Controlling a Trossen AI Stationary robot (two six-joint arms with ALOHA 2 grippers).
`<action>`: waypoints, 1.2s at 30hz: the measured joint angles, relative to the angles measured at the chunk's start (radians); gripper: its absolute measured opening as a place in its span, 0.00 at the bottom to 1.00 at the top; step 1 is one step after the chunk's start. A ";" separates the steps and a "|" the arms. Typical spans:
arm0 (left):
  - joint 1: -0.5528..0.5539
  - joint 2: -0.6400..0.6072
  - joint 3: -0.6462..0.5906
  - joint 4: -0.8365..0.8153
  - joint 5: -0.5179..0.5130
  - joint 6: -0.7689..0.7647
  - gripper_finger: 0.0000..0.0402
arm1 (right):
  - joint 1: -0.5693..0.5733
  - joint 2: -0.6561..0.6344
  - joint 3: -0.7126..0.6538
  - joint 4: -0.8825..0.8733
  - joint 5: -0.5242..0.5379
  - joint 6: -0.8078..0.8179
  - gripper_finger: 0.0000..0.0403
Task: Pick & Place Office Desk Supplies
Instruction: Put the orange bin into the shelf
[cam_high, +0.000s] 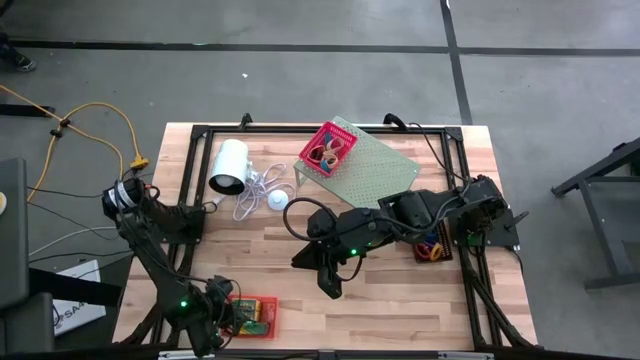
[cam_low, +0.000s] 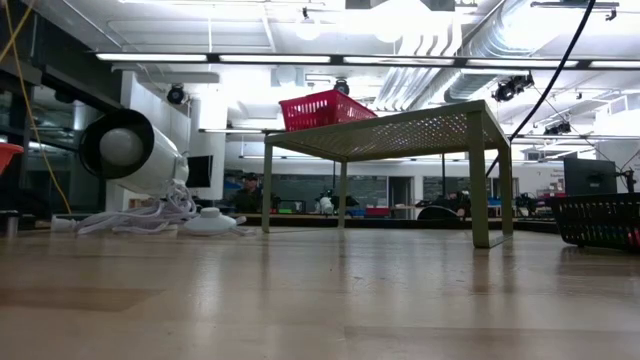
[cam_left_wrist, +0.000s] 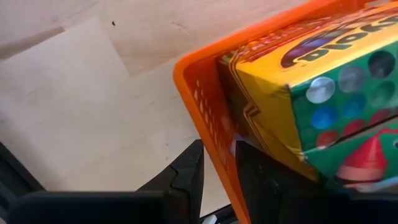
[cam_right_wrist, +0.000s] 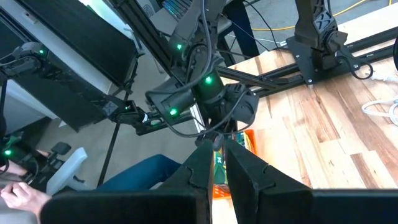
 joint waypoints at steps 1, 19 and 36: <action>0.004 0.000 0.000 0.000 0.001 0.004 0.22 | 0.000 0.000 0.000 0.000 0.000 0.000 0.07; -0.032 -0.012 -0.002 -0.009 -0.101 0.012 0.22 | 0.000 0.000 0.000 0.000 0.000 0.000 0.07; -0.073 0.066 0.000 0.027 -0.151 0.008 0.22 | 0.000 0.000 0.000 0.000 0.000 0.000 0.07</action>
